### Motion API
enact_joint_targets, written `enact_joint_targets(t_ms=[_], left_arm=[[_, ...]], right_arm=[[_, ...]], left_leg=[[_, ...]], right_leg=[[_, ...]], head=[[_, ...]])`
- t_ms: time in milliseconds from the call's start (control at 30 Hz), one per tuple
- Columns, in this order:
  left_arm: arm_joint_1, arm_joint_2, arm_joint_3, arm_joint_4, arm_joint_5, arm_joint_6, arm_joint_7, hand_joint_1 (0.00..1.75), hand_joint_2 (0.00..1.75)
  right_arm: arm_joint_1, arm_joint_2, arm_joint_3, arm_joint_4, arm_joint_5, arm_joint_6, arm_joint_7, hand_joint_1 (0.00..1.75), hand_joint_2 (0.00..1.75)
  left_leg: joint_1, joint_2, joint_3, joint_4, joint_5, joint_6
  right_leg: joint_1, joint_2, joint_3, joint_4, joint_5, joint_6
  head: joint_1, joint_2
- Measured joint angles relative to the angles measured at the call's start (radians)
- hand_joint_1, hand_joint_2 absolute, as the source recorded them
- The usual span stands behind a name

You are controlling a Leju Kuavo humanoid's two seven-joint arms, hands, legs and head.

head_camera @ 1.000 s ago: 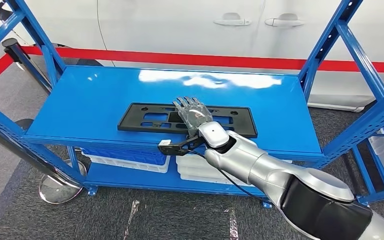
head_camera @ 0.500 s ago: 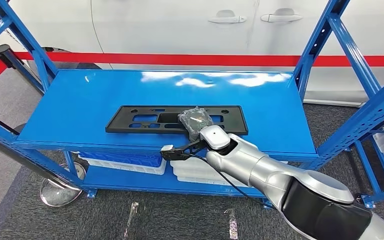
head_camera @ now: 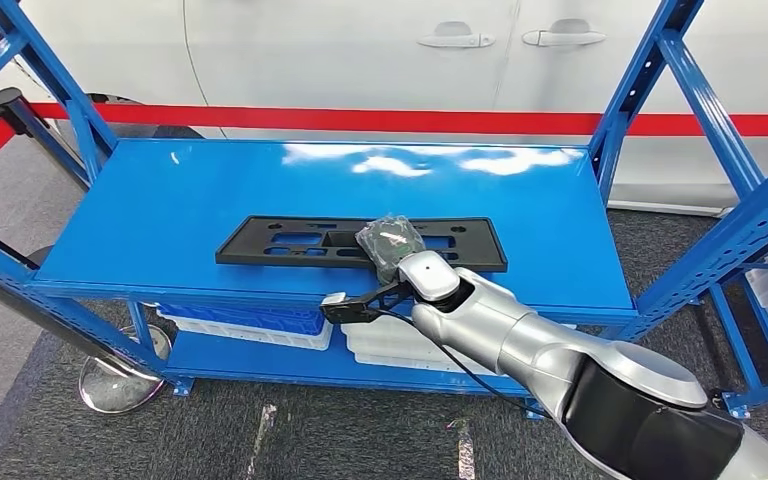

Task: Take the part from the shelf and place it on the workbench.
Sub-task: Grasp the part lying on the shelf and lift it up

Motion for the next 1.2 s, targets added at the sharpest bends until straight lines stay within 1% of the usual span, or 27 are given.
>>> enact_joint_targets(t_ms=[100,200,333,433,533,600,667,733,800,867,967,1067,1200], left_arm=[[0.000,-0.002,-0.004,0.000,0.000,0.000,-0.001,0.00,0.00],[0.000,-0.002,-0.010,0.000,0.000,0.003,-0.001,0.00,0.00],[0.000,-0.004,-0.022,0.000,0.001,0.007,-0.001,0.00,1.75],[0.000,-0.004,-0.027,0.000,0.001,0.010,-0.002,0.00,1.75],[0.000,-0.005,-0.036,0.000,0.002,0.012,-0.014,0.00,1.75],[0.000,-0.005,-0.042,0.000,0.003,0.010,-0.026,0.00,1.75],[0.000,-0.005,-0.044,0.000,0.005,0.005,-0.036,0.00,1.75],[0.000,-0.005,-0.045,0.000,0.008,-0.003,-0.044,0.00,1.75],[0.000,-0.005,-0.049,0.000,0.015,-0.008,-0.048,0.00,1.75],[0.000,-0.004,-0.055,0.000,0.026,-0.007,-0.043,0.00,1.75],[0.001,-0.002,-0.062,0.000,0.043,-0.005,-0.032,0.00,1.75],[0.001,-0.001,-0.065,0.000,0.056,-0.005,-0.032,0.00,1.75],[0.001,-0.001,-0.068,0.000,0.063,-0.007,-0.038,0.00,1.75]], right_arm=[[0.004,0.000,0.000,-0.008,0.005,-0.003,0.006,1.75,1.75],[0.011,-0.003,0.000,-0.018,0.038,-0.030,0.026,1.75,1.75],[0.022,-0.010,0.000,-0.050,0.146,-0.114,0.079,1.75,1.75],[0.023,-0.016,0.000,-0.085,0.258,-0.172,0.111,1.75,1.75],[0.023,-0.024,0.000,-0.137,0.403,-0.215,0.128,1.75,1.75],[0.022,-0.029,-0.001,-0.184,0.480,-0.226,0.128,1.75,1.75],[0.021,-0.032,-0.004,-0.229,0.510,-0.219,0.121,1.75,1.75],[0.014,-0.035,-0.009,-0.282,0.486,-0.180,0.104,1.75,1.75],[-0.008,-0.039,-0.014,-0.347,0.428,-0.112,0.083,1.75,1.75],[-0.049,-0.045,-0.015,-0.411,0.359,-0.036,0.063,1.75,1.75],[-0.143,-0.055,-0.015,-0.511,0.281,0.064,0.042,1.75,1.75],[-0.227,-0.059,-0.010,-0.612,0.248,0.110,0.031,1.75,1.75],[-0.265,-0.060,0.008,-0.715,0.232,0.124,0.031,1.75,1.75]], left_leg=[[0.000,0.000,0.000,0.000,0.000,-0.005],[0.000,0.000,0.000,0.000,0.000,-0.006],[0.000,0.000,-0.001,0.001,0.000,-0.007],[0.000,0.000,-0.001,0.001,0.000,-0.007],[0.000,0.000,-0.001,0.001,0.000,-0.007],[0.000,0.000,-0.001,0.001,0.000,-0.007],[0.000,0.000,-0.001,0.001,0.000,-0.007],[0.000,0.000,-0.001,0.001,0.000,-0.007],[0.000,0.000,-0.001,0.001,0.000,-0.007],[0.000,0.000,-0.001,0.001,0.000,-0.007],[0.000,0.000,-0.002,0.001,0.000,-0.007],[0.000,0.000,-0.002,0.001,0.000,-0.007],[0.000,0.000,-0.002,0.001,0.000,-0.007]], right_leg=[[0.000,0.000,0.001,0.000,0.000,0.000],[0.000,0.000,0.001,-0.001,0.000,0.000],[-0.001,0.000,0.001,-0.002,0.001,0.000],[-0.001,0.000,0.001,-0.002,0.001,0.000],[-0.001,0.000,0.001,-0.002,0.001,0.000],[-0.001,0.000,0.001,-0.002,0.001,0.000],[-0.001,0.000,0.001,-0.002,0.001,0.000],[-0.001,0.000,0.001,-0.002,0.001,0.000],[-0.001,0.000,0.001,-0.002,0.001,0.000],[-0.001,0.000,0.000,-0.002,0.001,0.000],[-0.001,0.000,0.000,-0.002,0.001,0.000],[-0.001,0.000,0.000,-0.002,0.002,0.000],[-0.001,-0.001,0.000,-0.002,0.001,0.000]], head=[[0.000,0.000],[0.000,0.000],[0.000,0.000],[0.000,0.000],[0.000,0.000],[0.000,0.000],[0.000,0.000],[0.000,0.000],[0.000,0.000],[0.000,0.000],[0.000,0.000],[0.000,0.000],[0.000,0.000]])
